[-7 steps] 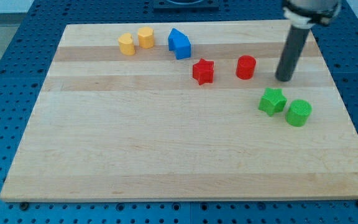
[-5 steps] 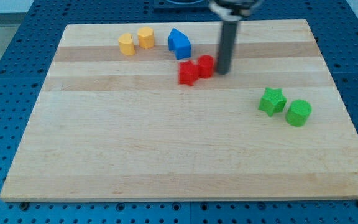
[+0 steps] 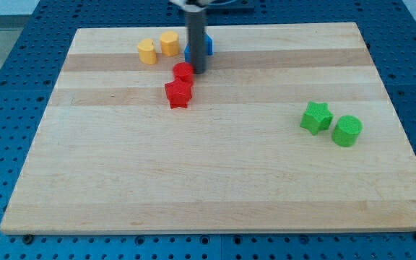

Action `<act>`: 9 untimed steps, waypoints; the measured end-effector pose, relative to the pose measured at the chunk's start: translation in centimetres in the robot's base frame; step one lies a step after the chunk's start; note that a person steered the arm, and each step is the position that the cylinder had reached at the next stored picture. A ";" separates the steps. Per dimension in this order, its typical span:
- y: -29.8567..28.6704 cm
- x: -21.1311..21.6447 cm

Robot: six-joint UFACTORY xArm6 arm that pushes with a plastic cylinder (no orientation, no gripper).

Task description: Move the red circle diagonal to the red star

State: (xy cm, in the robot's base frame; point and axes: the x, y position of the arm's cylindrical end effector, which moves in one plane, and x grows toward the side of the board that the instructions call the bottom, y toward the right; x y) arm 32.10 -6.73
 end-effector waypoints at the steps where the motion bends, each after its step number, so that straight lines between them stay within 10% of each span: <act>1: -1.7 2.9; 4: -12.0 14.7; 7: -11.1 5.6; 9: -12.5 12.3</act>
